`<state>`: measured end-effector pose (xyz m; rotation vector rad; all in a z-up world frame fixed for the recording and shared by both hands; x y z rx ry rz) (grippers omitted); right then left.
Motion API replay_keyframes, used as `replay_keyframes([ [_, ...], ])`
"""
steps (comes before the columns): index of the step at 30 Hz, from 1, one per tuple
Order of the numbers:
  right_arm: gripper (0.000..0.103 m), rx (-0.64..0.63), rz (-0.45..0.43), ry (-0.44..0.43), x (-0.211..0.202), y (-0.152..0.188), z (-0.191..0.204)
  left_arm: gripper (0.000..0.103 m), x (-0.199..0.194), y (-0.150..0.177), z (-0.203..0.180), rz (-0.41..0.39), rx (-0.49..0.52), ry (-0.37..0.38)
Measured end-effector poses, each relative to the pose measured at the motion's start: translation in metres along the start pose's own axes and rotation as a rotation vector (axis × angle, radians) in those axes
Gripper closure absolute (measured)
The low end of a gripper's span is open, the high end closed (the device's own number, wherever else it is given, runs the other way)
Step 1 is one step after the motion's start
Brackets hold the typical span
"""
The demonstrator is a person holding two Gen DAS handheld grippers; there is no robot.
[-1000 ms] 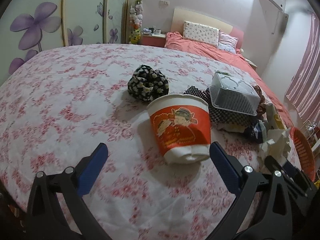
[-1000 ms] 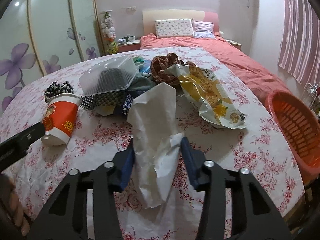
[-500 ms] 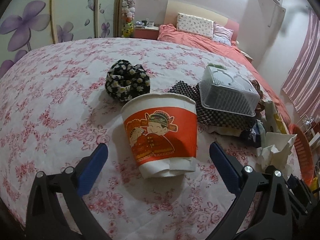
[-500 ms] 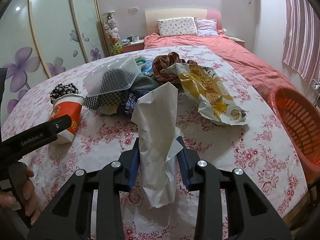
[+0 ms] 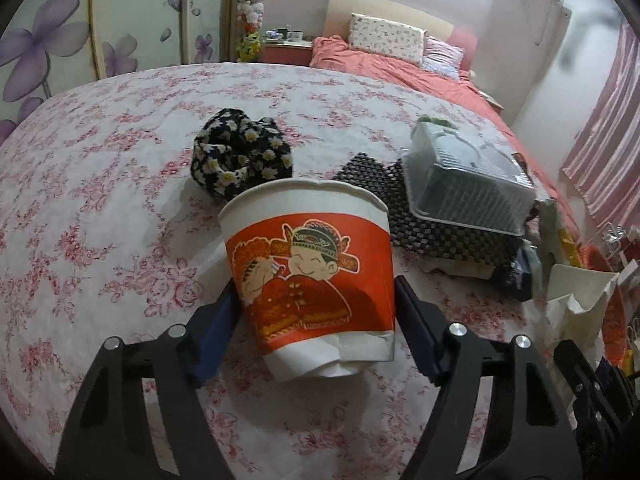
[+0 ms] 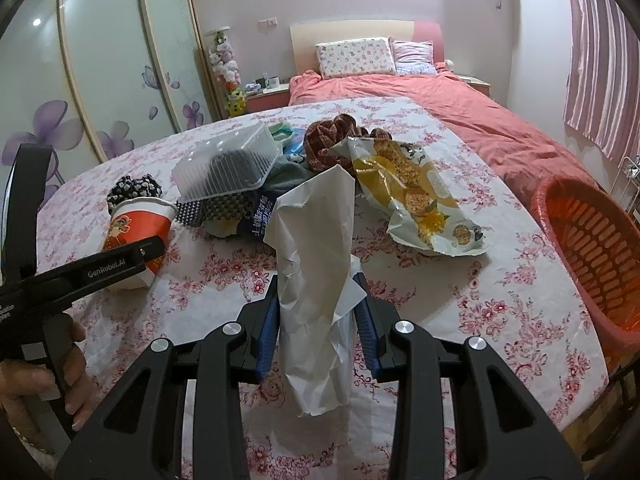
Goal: Collect trash
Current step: 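Grasp the white paper bag with the right tool while the left tool grasps the red paper cup, then carry the bag with the right tool while the left tool carries the cup, dropping both into the orange basket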
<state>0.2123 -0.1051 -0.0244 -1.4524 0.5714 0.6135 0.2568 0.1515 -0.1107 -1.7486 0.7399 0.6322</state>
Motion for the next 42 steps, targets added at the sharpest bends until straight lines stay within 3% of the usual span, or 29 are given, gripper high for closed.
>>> replay_keyframes([
  [9, 0.068, 0.015, -0.040, -0.020, -0.020, -0.008, -0.008, 0.030, -0.025, 0.002, -0.017, -0.048, 0.038, 0.037],
  [15, 0.068, 0.039, -0.093, -0.018, -0.038, -0.018, -0.026, 0.030, -0.053, -0.001, -0.048, -0.092, 0.080, 0.096],
  [25, 0.068, 0.140, -0.173, 0.080, -0.055, -0.033, -0.096, 0.030, -0.079, -0.008, -0.139, -0.141, 0.185, 0.248],
  [33, 0.068, 0.254, -0.212, 0.228, -0.057, -0.037, -0.175, 0.030, -0.064, -0.003, -0.222, -0.112, 0.288, 0.361],
  [42, 0.068, 0.350, -0.219, 0.300, -0.047, -0.032, -0.236, 0.030, -0.031, 0.019, -0.327, -0.053, 0.422, 0.487],
])
Point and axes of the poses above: each gripper's, at about its wrist camera, not at the fingertips, and x roughly the way its jaws point, z to its left, y to its underside, the point moved 7 cm from there along x, roughly the way its jaws point, and after that the axes turned 9 degrees about y, right-handed, at the moved point
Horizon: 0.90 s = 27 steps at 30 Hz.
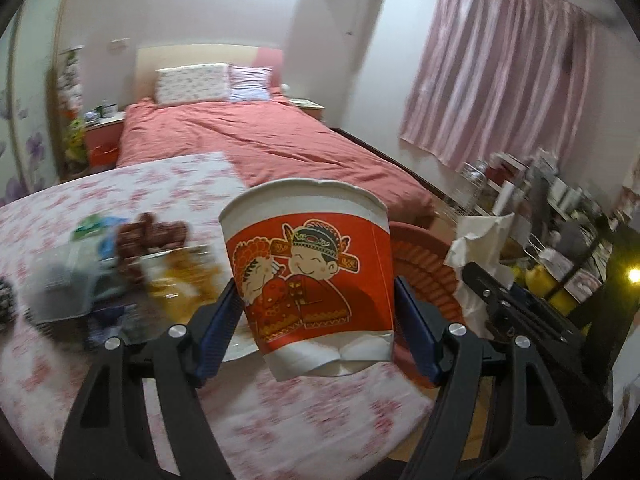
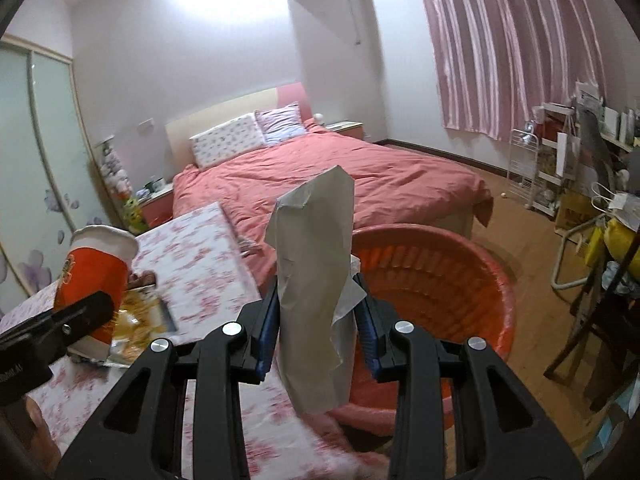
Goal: Collect trash
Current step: 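Carry the bag with the right tool while the left tool carries the cup, dropping both into the orange basket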
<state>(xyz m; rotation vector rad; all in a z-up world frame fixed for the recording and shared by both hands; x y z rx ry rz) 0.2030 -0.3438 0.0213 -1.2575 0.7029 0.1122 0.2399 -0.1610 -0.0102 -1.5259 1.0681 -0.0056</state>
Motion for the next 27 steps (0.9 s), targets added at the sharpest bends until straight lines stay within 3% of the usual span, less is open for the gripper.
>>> replay_keyframes([
  [13, 0.068, 0.085, -0.002, 0.017, 0.026, -0.007, -0.047, 0.030, 0.079, -0.005, -0.049, 0.066, 0.067, 0.106],
  [23, 0.067, 0.149, 0.011, 0.010, 0.040, -0.009, -0.069, 0.030, 0.122, 0.005, -0.063, 0.125, 0.095, 0.129],
  [27, 0.060, 0.178, 0.028, -0.008, 0.048, -0.009, -0.076, 0.029, 0.134, 0.009, -0.063, 0.154, 0.093, 0.123],
])
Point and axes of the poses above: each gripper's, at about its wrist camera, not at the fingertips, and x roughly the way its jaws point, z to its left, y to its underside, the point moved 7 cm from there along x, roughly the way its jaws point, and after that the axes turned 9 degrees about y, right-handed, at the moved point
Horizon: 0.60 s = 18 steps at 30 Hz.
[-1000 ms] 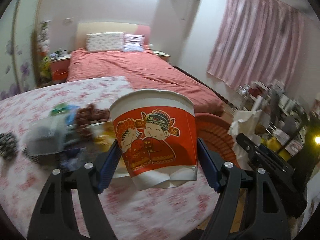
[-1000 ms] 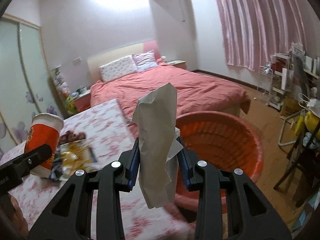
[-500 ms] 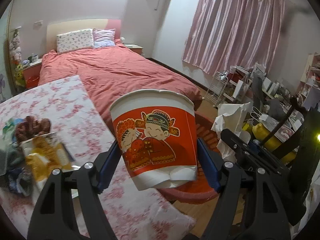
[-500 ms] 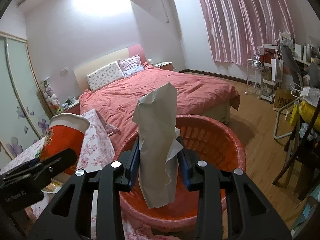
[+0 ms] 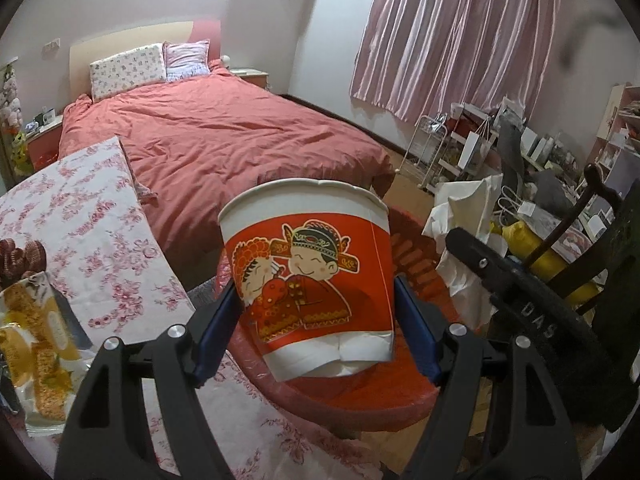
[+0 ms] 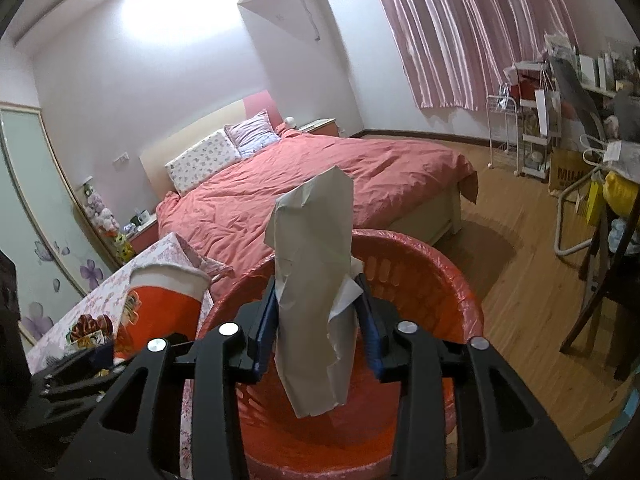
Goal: Collect trash
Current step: 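Carry the bag with the right tool while the left tool carries the cup, dropping both into the orange basket, then grasp the yellow snack bag with the right tool while the left tool grasps the clear plastic box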
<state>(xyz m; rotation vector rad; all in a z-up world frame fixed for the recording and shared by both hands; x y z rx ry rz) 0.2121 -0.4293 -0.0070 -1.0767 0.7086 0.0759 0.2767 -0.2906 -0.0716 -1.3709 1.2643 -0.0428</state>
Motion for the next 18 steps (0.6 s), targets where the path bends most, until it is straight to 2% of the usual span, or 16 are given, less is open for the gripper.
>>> replay_keyframes([
  [5, 0.048, 0.033, 0.024, 0.006, 0.003, 0.004, -0.010, 0.023, 0.011, 0.006, 0.005, 0.033, -0.013, -0.009],
  [12, 0.045, 0.016, 0.020, 0.038, -0.004, 0.003, -0.010, 0.022, 0.004, 0.012, 0.018, 0.042, -0.027, -0.051],
  [18, 0.045, -0.026, 0.012, 0.028, -0.010, 0.001, 0.003, 0.020, -0.025, 0.017, 0.038, 0.021, -0.057, -0.110],
])
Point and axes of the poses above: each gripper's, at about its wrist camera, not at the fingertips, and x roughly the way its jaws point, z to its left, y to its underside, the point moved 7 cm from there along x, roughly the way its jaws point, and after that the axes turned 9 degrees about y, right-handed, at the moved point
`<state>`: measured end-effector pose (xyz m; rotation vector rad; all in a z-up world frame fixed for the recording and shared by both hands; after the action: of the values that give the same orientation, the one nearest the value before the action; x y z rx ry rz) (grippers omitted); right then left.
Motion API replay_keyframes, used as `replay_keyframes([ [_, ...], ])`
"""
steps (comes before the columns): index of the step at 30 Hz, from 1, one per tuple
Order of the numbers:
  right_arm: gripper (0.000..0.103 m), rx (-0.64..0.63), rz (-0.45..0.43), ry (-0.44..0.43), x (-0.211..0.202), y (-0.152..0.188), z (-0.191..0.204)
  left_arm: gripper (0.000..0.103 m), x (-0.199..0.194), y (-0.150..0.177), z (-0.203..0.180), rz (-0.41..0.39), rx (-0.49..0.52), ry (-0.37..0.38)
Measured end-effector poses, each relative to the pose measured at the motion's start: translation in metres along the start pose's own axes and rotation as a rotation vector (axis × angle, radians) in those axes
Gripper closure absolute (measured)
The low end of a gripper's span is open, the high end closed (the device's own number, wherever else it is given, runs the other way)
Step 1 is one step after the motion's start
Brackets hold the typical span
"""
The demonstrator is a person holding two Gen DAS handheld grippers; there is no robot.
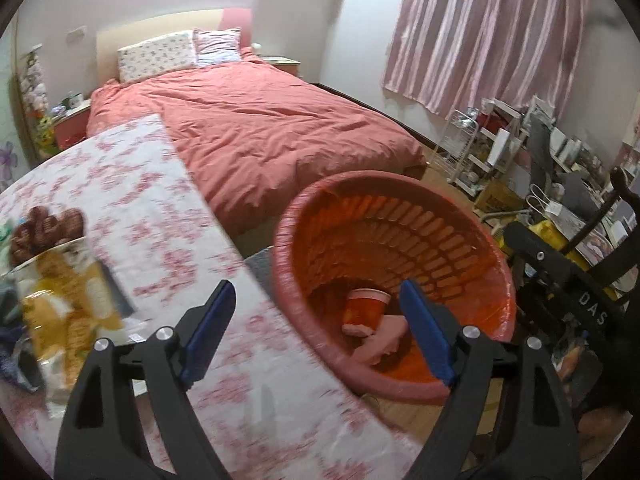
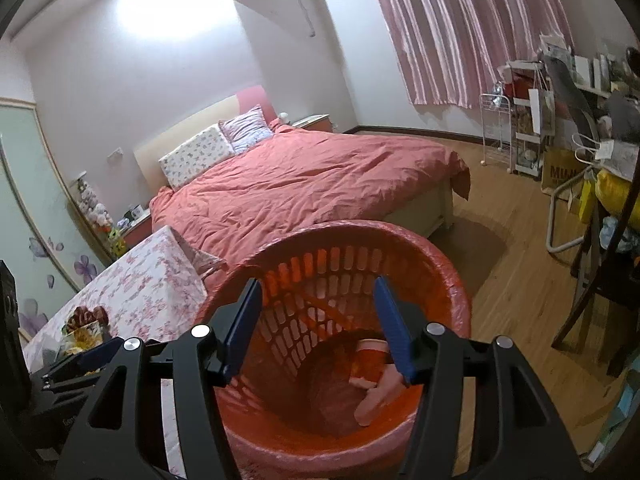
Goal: Collect trash
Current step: 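Grasp the yellow snack bag with the right tool while the left tool grasps the clear plastic box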
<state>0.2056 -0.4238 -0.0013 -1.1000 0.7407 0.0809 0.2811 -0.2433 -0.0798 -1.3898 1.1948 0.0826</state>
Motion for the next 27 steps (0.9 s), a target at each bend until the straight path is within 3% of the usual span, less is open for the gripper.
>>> replay_keyframes([
  [11, 0.045, -0.102, 0.017, -0.084, -0.018, 0.014, 0.058, 0.017, -0.071, 0.019, 0.067, -0.063, -0.078, -0.145],
  [21, 0.042, -0.224, 0.074, -0.207, -0.028, 0.043, 0.134, 0.015, -0.143, 0.042, 0.152, -0.138, -0.189, -0.319],
  [27, 0.038, -0.313, 0.105, -0.268, -0.033, 0.064, 0.184, 0.014, -0.173, 0.058, 0.194, -0.164, -0.258, -0.386],
])
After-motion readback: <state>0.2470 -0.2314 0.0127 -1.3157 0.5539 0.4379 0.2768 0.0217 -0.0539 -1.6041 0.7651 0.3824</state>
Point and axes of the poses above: each gripper's, at about its wrist camera, not at the fingertips, and x roughly the way its jaws point, z to its left, y to its underside, the point moved 7 cm from there along x, roughly the way its jaws point, and after that the axes turned 9 degrees about y, right-handed, at the moved point
